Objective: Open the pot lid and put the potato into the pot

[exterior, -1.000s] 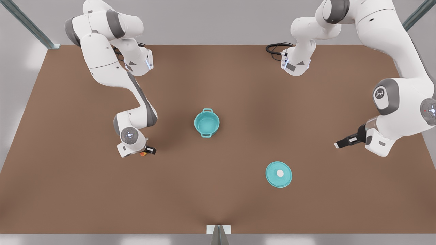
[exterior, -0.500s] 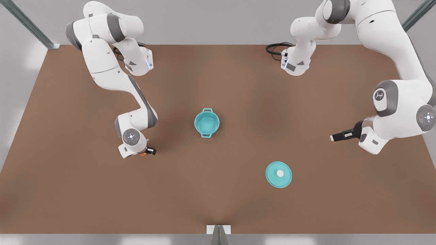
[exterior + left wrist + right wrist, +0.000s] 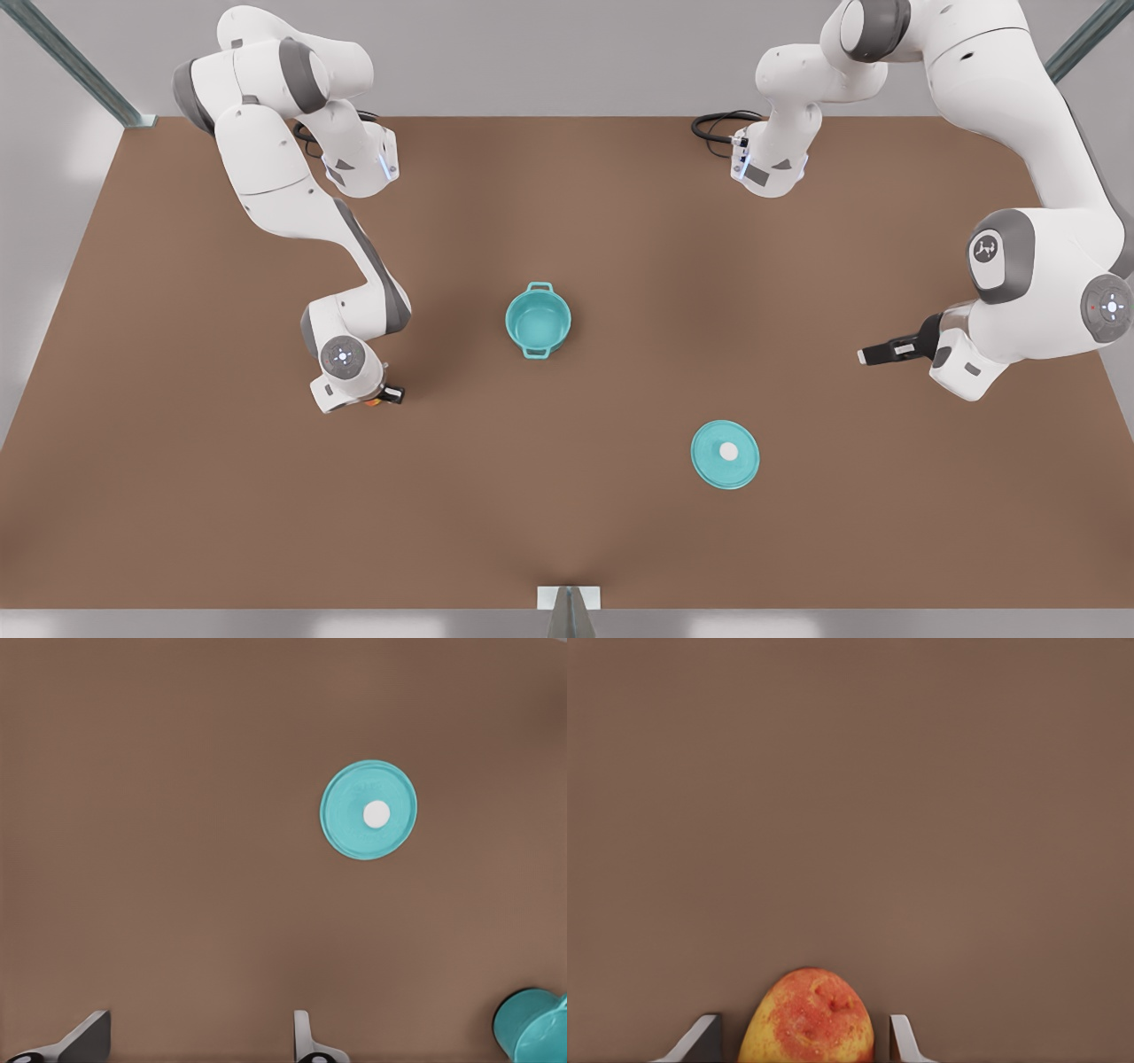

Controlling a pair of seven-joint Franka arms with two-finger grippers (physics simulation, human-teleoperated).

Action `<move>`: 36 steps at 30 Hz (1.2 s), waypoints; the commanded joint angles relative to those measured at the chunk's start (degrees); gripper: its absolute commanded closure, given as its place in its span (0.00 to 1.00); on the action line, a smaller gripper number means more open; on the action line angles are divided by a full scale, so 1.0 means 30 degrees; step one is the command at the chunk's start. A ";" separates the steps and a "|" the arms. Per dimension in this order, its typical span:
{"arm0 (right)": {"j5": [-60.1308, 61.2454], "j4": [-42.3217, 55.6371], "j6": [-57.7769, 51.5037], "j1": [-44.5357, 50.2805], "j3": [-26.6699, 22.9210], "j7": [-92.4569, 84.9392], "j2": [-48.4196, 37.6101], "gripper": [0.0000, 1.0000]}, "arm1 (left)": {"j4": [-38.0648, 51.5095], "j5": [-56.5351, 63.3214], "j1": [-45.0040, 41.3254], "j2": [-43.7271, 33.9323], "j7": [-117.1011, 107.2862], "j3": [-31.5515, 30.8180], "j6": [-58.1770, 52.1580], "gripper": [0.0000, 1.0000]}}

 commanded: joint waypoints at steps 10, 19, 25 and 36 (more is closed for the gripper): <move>0.0164 -0.0022 0.0051 -0.0004 0.0000 0.0062 -0.0321 0.42 | 0.0009 0.0021 0.0000 -0.0023 0.0338 0.0000 -0.0026 0.00; 0.0252 0.0008 -0.0183 0.0113 0.0147 0.0560 -0.1229 0.44 | 0.0009 0.0021 0.0000 -0.0023 0.0367 0.0000 -0.0026 0.00; 0.0721 0.0242 -0.1150 0.0201 0.0820 0.1321 -0.1786 0.43 | 0.0009 0.0021 0.0000 -0.0023 0.0338 0.0000 -0.0026 0.00; 0.1746 0.1648 -0.3142 0.0201 0.3573 0.4396 -0.2313 0.43 | -0.0108 0.0021 -0.0117 -0.0023 -0.0043 0.0000 -0.0407 0.00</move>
